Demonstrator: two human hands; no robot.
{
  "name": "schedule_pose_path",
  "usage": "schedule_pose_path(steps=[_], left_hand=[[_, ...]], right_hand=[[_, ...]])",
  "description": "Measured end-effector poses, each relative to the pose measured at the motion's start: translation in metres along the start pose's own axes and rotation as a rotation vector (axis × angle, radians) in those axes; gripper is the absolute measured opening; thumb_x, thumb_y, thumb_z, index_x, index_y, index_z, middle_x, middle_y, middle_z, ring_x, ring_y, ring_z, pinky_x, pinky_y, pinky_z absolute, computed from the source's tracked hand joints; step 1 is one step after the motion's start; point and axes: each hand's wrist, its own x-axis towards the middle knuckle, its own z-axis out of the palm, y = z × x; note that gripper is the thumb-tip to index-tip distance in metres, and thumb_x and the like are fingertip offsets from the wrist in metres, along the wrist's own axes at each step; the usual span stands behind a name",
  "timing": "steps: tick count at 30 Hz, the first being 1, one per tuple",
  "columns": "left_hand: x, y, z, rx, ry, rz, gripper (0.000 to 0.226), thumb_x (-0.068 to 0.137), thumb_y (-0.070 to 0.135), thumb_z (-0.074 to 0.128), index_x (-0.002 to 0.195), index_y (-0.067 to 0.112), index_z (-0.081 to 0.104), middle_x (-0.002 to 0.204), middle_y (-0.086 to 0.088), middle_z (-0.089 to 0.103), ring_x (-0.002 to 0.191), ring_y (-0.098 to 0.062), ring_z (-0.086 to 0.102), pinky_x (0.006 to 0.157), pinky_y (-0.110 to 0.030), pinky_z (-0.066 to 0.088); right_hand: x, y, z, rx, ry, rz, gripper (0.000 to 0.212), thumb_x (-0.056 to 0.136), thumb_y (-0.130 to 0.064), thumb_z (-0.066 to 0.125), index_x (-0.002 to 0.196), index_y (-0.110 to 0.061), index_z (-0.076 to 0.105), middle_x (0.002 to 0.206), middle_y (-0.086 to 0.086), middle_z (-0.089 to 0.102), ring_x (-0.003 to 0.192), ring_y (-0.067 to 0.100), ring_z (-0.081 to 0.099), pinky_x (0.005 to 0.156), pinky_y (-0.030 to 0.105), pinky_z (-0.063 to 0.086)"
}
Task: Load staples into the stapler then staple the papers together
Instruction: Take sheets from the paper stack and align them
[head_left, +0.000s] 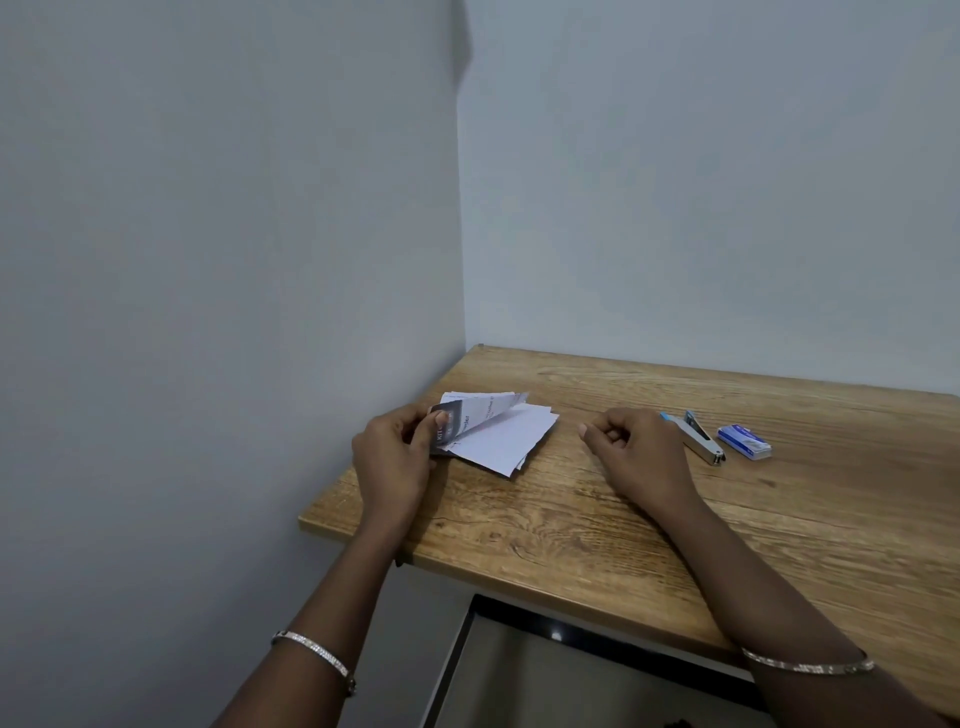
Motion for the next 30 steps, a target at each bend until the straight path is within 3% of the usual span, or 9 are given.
schedule_pose_path(steps=[2,4,6,10,14,17,19,24,30], left_hand=[[0.000,0.000,0.001,-0.022,0.035,0.012,0.013,0.089,0.025,0.073,0.094,0.017,0.081,0.081,0.002,0.079,0.064,-0.013,0.072,0.066,-0.035,0.061],[0.000,0.003,0.001,-0.012,0.089,0.050,0.012,0.089,0.025,0.073,0.093,0.018,0.081,0.080,0.002,0.079,0.065,-0.003,0.069,0.063,-0.015,0.054],[-0.001,0.008,0.002,-0.001,0.145,0.082,0.012,0.089,0.025,0.072,0.093,0.017,0.081,0.080,0.004,0.078,0.069,0.001,0.066,0.059,-0.008,0.046],[0.001,0.034,0.007,-0.037,0.214,0.167,0.015,0.093,0.028,0.068,0.092,0.018,0.078,0.077,0.012,0.072,0.069,0.000,0.066,0.058,-0.011,0.046],[0.003,0.079,0.029,-0.214,0.169,0.179,0.014,0.093,0.029,0.068,0.084,0.020,0.074,0.074,0.011,0.073,0.068,-0.006,0.068,0.059,-0.026,0.054],[-0.002,0.106,0.058,-0.448,0.078,0.001,0.016,0.091,0.026,0.070,0.078,0.018,0.069,0.066,-0.002,0.072,0.054,-0.015,0.067,0.057,-0.032,0.057],[-0.008,0.116,0.078,-0.579,-0.009,-0.111,0.014,0.093,0.023,0.069,0.082,0.013,0.068,0.071,-0.009,0.073,0.049,-0.012,0.065,0.060,-0.037,0.059],[-0.022,0.127,0.123,-0.713,-0.248,-0.273,0.012,0.095,0.018,0.066,0.085,0.011,0.066,0.074,-0.006,0.073,0.067,-0.019,0.070,0.059,-0.028,0.057],[-0.007,0.120,0.157,-0.463,-0.435,-0.197,0.013,0.089,0.027,0.072,0.091,0.014,0.072,0.083,-0.005,0.074,0.079,-0.015,0.069,0.072,-0.038,0.058]], right_hand=[[0.000,-0.001,-0.001,0.003,-0.009,-0.010,0.019,0.087,-0.025,0.075,0.073,-0.013,0.075,0.066,-0.001,0.068,0.063,0.011,0.057,0.063,0.029,0.048],[-0.001,-0.001,-0.001,0.017,-0.023,-0.011,0.018,0.087,-0.025,0.076,0.075,-0.013,0.076,0.067,-0.001,0.068,0.063,0.009,0.056,0.064,0.029,0.048],[-0.002,-0.001,-0.001,0.038,-0.035,-0.016,0.015,0.087,-0.024,0.076,0.077,-0.013,0.076,0.067,-0.003,0.067,0.063,0.007,0.055,0.063,0.027,0.048],[0.000,-0.006,-0.001,0.243,-0.027,0.002,0.004,0.088,-0.022,0.075,0.085,-0.022,0.073,0.076,-0.003,0.067,0.065,0.004,0.057,0.058,0.011,0.046],[0.004,-0.009,-0.013,0.696,-0.105,0.234,0.024,0.086,-0.032,0.078,0.109,-0.028,0.072,0.096,-0.001,0.077,0.088,0.011,0.072,0.069,0.028,0.058],[0.010,-0.008,-0.027,1.127,-0.178,0.441,0.043,0.077,-0.040,0.083,0.112,-0.019,0.070,0.102,0.006,0.079,0.096,0.020,0.076,0.072,0.038,0.061],[0.016,-0.005,-0.041,1.226,-0.152,0.463,0.042,0.078,-0.037,0.083,0.110,-0.015,0.069,0.101,0.008,0.079,0.094,0.024,0.077,0.071,0.038,0.061],[0.035,0.014,-0.081,1.118,0.068,0.387,0.024,0.088,-0.015,0.075,0.112,-0.010,0.072,0.102,0.006,0.079,0.080,0.019,0.078,0.061,0.029,0.060],[0.050,0.051,-0.108,0.767,0.161,0.241,0.026,0.091,-0.011,0.073,0.116,-0.011,0.071,0.096,-0.003,0.081,0.085,0.013,0.078,0.058,0.020,0.057]])
